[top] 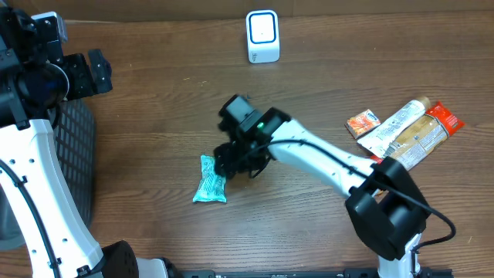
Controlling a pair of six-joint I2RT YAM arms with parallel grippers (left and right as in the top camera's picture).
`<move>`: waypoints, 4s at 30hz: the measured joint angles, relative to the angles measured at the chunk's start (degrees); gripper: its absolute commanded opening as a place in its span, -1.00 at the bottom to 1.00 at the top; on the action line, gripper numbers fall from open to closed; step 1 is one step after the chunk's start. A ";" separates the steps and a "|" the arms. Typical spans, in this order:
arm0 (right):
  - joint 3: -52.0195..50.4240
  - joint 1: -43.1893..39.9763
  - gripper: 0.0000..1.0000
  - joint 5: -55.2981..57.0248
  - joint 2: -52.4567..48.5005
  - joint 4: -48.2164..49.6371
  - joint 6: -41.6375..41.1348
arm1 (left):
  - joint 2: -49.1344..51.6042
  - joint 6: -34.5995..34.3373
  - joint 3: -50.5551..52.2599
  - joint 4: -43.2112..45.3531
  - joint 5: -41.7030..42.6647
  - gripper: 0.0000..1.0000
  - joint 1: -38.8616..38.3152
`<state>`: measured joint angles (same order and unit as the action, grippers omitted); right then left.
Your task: Scan the item barcode
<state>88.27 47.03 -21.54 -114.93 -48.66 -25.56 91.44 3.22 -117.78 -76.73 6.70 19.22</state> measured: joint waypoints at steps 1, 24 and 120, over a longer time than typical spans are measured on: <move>-0.02 0.35 0.28 0.15 0.00 0.57 -0.68 | 0.00 0.00 0.00 0.02 0.00 1.00 0.00; -12.92 3.96 0.20 2.45 -0.11 16.24 -22.05 | 0.00 0.00 0.00 0.02 0.00 0.99 0.02; -13.94 -21.51 -0.92 -20.87 -4.66 9.88 10.34 | 0.00 0.00 0.00 0.02 0.02 0.99 0.00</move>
<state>74.32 25.52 -42.41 -119.59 -38.79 -15.22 91.44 3.22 -117.78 -76.71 6.72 19.22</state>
